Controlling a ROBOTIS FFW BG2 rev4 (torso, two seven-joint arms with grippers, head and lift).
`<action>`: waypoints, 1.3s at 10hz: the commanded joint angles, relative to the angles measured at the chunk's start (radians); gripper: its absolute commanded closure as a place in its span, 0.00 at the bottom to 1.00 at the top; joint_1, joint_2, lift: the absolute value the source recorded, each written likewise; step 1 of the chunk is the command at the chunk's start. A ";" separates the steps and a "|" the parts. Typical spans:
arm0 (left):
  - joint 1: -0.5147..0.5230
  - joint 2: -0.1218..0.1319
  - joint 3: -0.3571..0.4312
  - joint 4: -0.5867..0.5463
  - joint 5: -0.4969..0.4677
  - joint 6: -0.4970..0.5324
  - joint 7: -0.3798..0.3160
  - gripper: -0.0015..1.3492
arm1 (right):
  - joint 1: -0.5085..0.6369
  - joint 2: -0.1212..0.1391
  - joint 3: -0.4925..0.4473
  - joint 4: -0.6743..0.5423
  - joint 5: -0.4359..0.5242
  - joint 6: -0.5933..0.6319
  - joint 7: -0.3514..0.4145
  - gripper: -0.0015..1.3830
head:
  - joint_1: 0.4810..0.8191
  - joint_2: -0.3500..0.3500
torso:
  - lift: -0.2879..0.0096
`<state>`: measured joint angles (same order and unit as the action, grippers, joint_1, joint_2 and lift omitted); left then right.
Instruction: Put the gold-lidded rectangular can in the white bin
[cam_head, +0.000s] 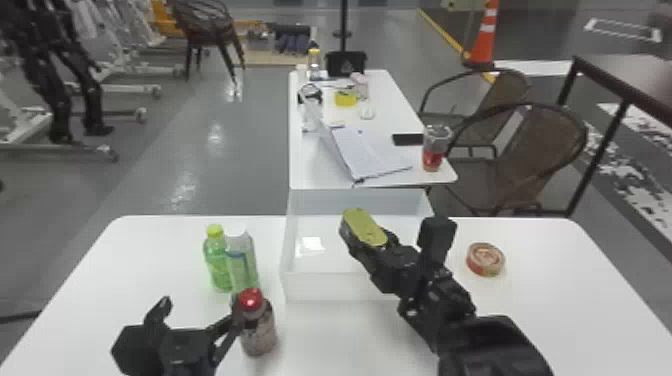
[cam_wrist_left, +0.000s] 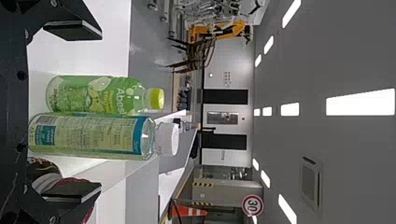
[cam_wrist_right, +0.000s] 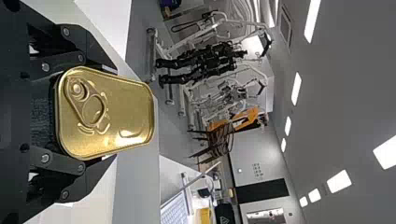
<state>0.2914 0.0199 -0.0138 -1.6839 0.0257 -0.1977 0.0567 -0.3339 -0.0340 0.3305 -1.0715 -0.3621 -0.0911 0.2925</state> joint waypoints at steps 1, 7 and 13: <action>0.000 0.000 0.000 0.001 0.000 -0.002 0.000 0.12 | -0.022 -0.001 0.002 0.012 -0.029 -0.012 0.008 0.59 | 0.20 0.50 | 0.63; -0.001 -0.003 0.000 0.004 -0.003 -0.003 0.000 0.12 | -0.017 -0.006 0.021 -0.007 -0.080 -0.041 0.010 0.12 | 0.20 0.50 | 0.63; -0.008 -0.005 -0.009 0.000 -0.006 -0.006 0.005 0.12 | 0.230 -0.056 -0.162 -0.533 0.026 0.129 -0.055 0.09 | 0.20 0.50 | 0.63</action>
<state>0.2844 0.0149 -0.0219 -1.6842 0.0210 -0.2019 0.0611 -0.1429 -0.0904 0.2068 -1.5450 -0.3567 0.0174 0.2370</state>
